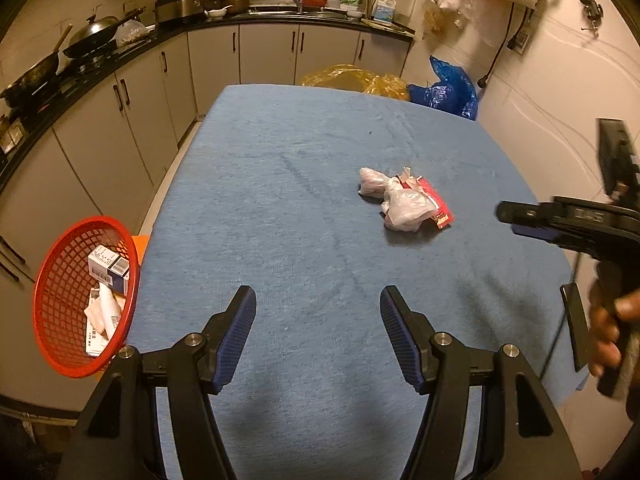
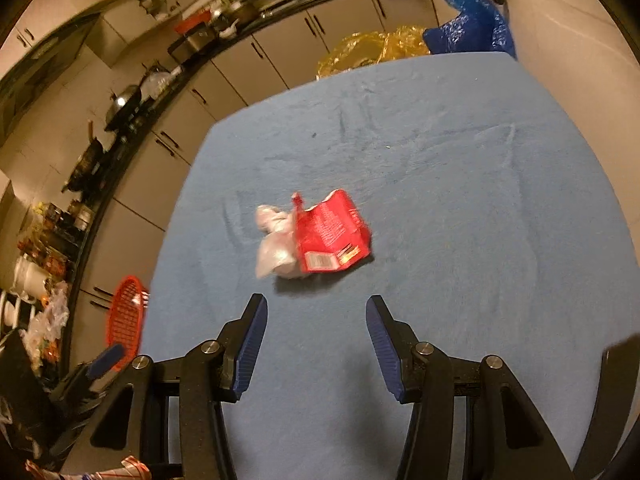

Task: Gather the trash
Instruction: 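Move both tools back toward the clear bag and red wrapper on the table, then grasp the clear plastic bag with the left tool while the right tool grasps the red wrapper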

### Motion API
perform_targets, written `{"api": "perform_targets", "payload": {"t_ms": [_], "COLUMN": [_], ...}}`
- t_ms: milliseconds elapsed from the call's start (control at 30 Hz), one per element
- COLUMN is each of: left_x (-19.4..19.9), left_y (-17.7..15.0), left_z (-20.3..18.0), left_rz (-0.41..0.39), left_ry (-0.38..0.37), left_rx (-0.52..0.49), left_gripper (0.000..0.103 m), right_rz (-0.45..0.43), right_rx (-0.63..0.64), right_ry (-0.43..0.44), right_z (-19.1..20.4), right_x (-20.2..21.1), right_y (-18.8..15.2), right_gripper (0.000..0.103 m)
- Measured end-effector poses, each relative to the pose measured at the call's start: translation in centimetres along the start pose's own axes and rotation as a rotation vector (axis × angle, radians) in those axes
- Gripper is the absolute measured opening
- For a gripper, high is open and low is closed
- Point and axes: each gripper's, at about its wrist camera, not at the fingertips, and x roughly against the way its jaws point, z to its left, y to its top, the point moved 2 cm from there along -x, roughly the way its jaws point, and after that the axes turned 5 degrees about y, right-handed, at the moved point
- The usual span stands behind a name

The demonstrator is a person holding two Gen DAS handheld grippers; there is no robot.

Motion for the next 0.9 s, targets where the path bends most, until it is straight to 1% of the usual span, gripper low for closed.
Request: {"api": "perform_targets", "payload": {"t_ms": [67,133,200,267,333,433,533,567,600,633,667,700,733,767,900], "left_x": [0.1,0.1,0.0,-0.1,-0.1,-0.3,-0.6,-0.7,-0.8,-0.9,-1.0,-1.2,-1.4,-1.6,-2.8], "left_y": [0.1,0.1,0.0,-0.3,-0.6,-0.9,-1.0,-1.0,-0.9,-0.7,-0.6,-0.3,-0.1,0.1,1.7], "left_z": [0.1,0.2,0.4,0.5,0.7,1.0,1.3,1.4,1.5,1.5,1.4,1.4,1.4,1.4,0.7], "left_rz": [0.002,0.005,0.014,0.024,0.032,0.044,0.052,0.054,0.055,0.055,0.055,0.056,0.056,0.056,0.057], "left_ry": [0.008,0.018,0.030,0.035,0.045,0.052,0.054,0.052,0.051,0.049,0.047,0.043,0.039,0.034,0.006], "left_rx": [0.009,0.017,0.029,0.036,0.042,0.054,0.065,0.071,0.074,0.078,0.080,0.082,0.085,0.087,0.094], "left_gripper": [0.064,0.064,0.064,0.064,0.065,0.065,0.065,0.065,0.065,0.065,0.065,0.065,0.065,0.066,0.068], "right_rz": [0.013,0.029,0.041,0.057,0.073,0.102,0.138,0.145,0.142,0.146,0.161,0.162,0.155,0.152,0.121], "right_rx": [0.006,0.011,0.018,0.017,0.034,0.066,0.091,0.097,0.107,0.113,0.112,0.116,0.127,0.132,0.134], "right_ry": [-0.002,0.018,0.014,0.030,0.008,0.002,-0.004,-0.004,0.000,0.020,0.045,0.049,0.058,0.068,0.094], "right_z": [-0.5,-0.7,-1.1,-1.4,-1.7,-1.8,-1.6,-1.5,-1.2,-1.0,-0.7,-0.6,-0.4,-0.3,-0.2], "right_x": [-1.1,-2.4,-3.8,-5.2,-6.4,-8.3,-9.8,-10.2,-10.3,-10.4,-10.5,-10.4,-10.1,-9.9,-7.9], "right_y": [0.8,1.6,2.6,3.5,4.2,4.9,4.9,4.8,4.7,4.6,4.3,4.1,4.0,3.8,3.1], "right_gripper": [0.055,0.056,0.057,0.057,0.057,0.057,0.057,0.052,0.041,0.034,0.017,0.011,0.008,0.003,0.001]}}
